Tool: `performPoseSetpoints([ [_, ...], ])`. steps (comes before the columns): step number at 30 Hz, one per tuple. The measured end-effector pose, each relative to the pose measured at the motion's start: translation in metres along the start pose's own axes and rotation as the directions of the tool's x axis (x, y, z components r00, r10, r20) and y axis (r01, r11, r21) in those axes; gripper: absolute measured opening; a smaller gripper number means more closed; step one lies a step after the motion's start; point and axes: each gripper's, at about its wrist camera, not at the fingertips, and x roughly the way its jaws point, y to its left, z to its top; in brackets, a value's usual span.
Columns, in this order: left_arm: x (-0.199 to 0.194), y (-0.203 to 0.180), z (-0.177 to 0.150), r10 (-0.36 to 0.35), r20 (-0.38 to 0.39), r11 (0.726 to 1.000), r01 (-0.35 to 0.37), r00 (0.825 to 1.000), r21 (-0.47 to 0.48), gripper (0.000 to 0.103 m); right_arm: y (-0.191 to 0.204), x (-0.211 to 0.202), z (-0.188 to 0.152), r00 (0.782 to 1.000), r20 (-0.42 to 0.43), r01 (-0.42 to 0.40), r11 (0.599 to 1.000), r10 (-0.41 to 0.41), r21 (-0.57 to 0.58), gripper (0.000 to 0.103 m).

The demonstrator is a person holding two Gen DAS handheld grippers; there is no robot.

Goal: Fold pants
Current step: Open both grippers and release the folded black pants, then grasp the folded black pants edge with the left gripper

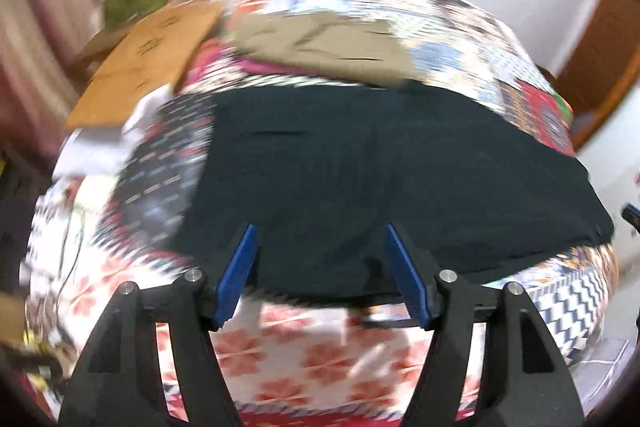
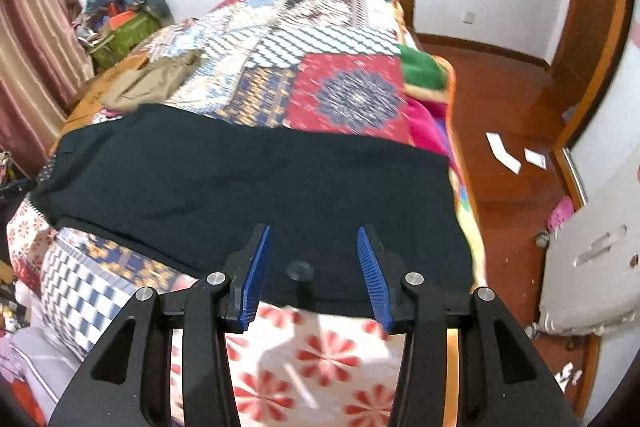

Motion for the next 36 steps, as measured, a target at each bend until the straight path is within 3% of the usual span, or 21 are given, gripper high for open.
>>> performPoseSetpoints([
  [3, -0.005, 0.038, -0.012, 0.012, -0.003, 0.997, -0.012, 1.0, -0.075, 0.067, 0.027, 0.003, 0.009, 1.0, 0.007, -0.02, 0.999, 0.02, -0.042, 0.041],
  [7, 0.001, 0.067, -0.028, -0.058, -0.031, 0.987, 0.052, 0.998, -0.153, 0.068, 0.065, 0.013, 0.024, 0.998, 0.009, -0.056, 0.992, 0.057, -0.109, 0.041],
  [16, 0.03, 0.054, -0.029, -0.224, -0.022, 0.953, 0.215, 0.974, -0.212, 0.068, 0.143, 0.042, 0.048, 0.988, -0.001, -0.152, 0.964, 0.155, -0.22, 0.046],
  [22, 0.037, 0.059, -0.014, -0.266, 0.026, 0.933, 0.264, 0.964, -0.246, 0.068, 0.171, 0.069, 0.045, 0.982, -0.05, -0.187, 0.95, 0.18, -0.25, 0.046],
  [24, 0.039, 0.06, -0.011, -0.259, 0.033, 0.935, 0.259, 0.965, -0.243, 0.059, 0.176, 0.08, 0.041, 0.982, -0.081, -0.188, 0.948, 0.173, -0.255, 0.046],
  [26, 0.041, 0.059, -0.006, -0.217, 0.023, 0.952, 0.216, 0.976, -0.217, 0.039, 0.177, 0.089, 0.036, 0.979, -0.114, -0.193, 0.948, 0.169, -0.253, 0.046],
  [29, 0.041, 0.052, 0.002, -0.169, 0.031, 0.971, 0.171, 0.985, -0.166, 0.024, 0.177, 0.099, 0.028, 0.973, -0.153, -0.206, 0.948, 0.172, -0.243, 0.046],
  [34, 0.017, 0.045, 0.008, -0.028, 0.131, 0.995, 0.041, 0.991, -0.092, 0.016, 0.174, 0.099, 0.025, 0.969, -0.156, -0.224, 0.951, 0.193, -0.215, 0.046],
  [36, 0.006, 0.05, 0.007, -0.03, 0.172, 0.995, 0.046, 0.985, -0.089, 0.016, 0.175, 0.099, 0.026, 0.967, -0.158, -0.232, 0.95, 0.201, -0.209, 0.047],
])
